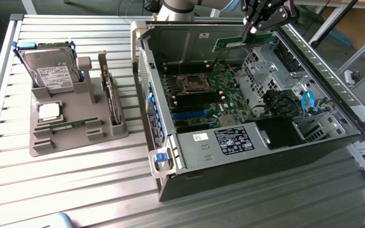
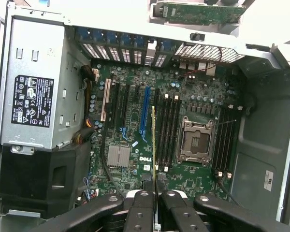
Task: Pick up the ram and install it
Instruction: 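Insert the ram into the slot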
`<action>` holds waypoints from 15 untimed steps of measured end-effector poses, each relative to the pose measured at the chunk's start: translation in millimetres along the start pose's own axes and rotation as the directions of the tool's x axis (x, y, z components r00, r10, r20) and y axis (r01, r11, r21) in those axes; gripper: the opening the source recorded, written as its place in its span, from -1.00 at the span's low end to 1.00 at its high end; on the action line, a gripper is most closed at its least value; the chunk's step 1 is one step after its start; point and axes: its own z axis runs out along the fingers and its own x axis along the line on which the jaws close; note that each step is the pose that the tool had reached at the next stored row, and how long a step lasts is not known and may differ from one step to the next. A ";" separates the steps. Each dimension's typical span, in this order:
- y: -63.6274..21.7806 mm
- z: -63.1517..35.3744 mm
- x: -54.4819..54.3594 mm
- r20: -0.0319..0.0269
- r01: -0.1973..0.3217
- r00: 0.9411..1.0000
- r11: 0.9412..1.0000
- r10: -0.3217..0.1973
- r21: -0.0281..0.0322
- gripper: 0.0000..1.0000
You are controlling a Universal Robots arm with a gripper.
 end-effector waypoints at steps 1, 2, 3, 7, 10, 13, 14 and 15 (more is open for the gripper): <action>0.0 0.3 0.0 0.000 0.000 1.000 1.000 0.000 0.000 -0.74; -0.1 0.6 0.0 0.000 0.000 1.000 1.000 0.000 0.000 -0.74; -0.1 0.9 0.0 0.000 0.000 1.000 1.000 0.000 0.000 -0.74; -0.3 2.5 0.1 0.000 0.000 1.000 1.000 0.000 0.000 -0.74; -0.4 3.5 0.2 0.000 0.000 1.000 1.000 0.000 0.000 -0.74; -0.5 4.4 0.2 0.000 0.000 1.000 1.000 0.000 0.000 -0.74; -0.6 4.7 0.2 0.000 0.000 1.000 1.000 0.000 0.000 -0.74; -0.6 5.0 0.3 0.000 0.000 1.000 1.000 0.000 0.000 -0.74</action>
